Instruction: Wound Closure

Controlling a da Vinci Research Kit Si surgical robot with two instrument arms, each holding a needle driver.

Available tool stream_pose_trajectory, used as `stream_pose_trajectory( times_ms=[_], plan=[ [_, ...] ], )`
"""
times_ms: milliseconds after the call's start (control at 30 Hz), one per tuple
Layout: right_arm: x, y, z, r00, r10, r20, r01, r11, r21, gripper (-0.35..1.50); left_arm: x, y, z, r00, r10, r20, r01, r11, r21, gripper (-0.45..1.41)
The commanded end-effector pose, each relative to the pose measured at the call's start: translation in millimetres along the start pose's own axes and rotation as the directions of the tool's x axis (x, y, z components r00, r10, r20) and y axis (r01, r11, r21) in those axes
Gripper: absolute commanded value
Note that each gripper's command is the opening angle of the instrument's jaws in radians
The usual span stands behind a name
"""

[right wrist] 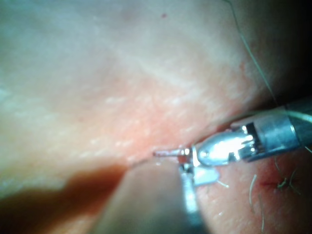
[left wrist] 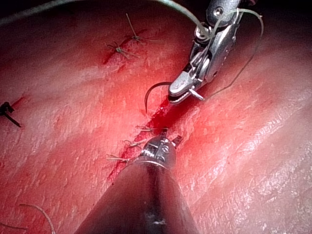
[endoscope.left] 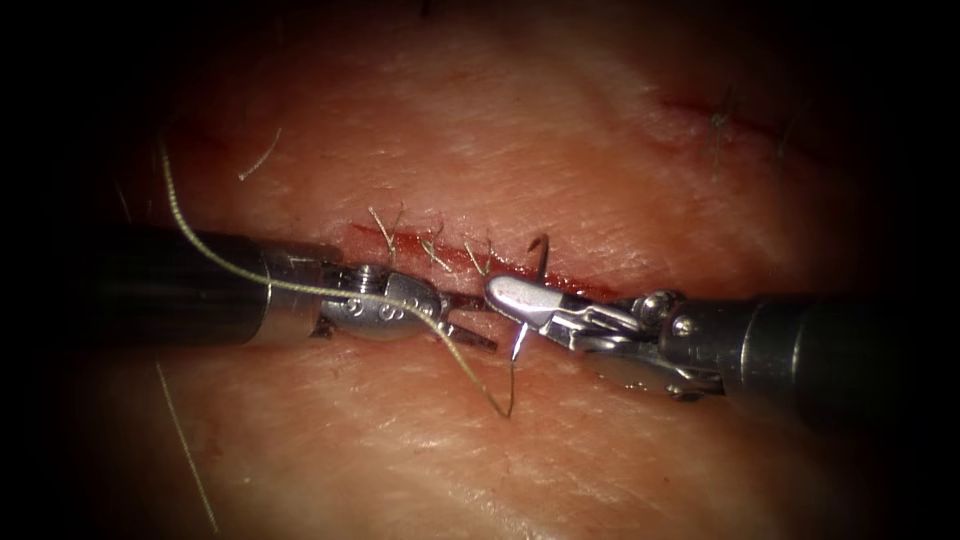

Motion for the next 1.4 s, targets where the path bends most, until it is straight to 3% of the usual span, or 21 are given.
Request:
stream_pose_trajectory(
  times_ms=[33, 567, 1000, 1400],
  plan=[
    [-0.3, -1.0, 0.6, 1.000, -0.003, 0.000, 0.003, 1.000, 0.001, -0.35, -0.2, 0.1, 0.8, 1.000, -0.001, -0.001, 0.001, 1.000, -0.002, 0.32],
    [-0.3, -2.3, 0.8, 1.000, 0.027, 0.004, -0.027, 1.000, 0.011, -0.35, -0.2, 0.1, 0.8, 1.000, -0.001, -0.001, 0.001, 1.000, -0.002, 0.32],
    [0.1, -5.5, 1.0, 0.992, 0.123, -0.003, -0.123, 0.992, 0.019, -0.35, -0.2, 0.1, 0.7, 1.000, -0.001, -0.001, 0.001, 1.000, -0.003, 0.34],
    [0.1, -6.3, 0.8, 0.984, 0.176, -0.023, -0.175, 0.984, 0.019, -0.35, -0.2, 0.0, 0.7, 1.000, -0.001, -0.001, 0.001, 1.000, -0.003, 0.34]
  ],
)
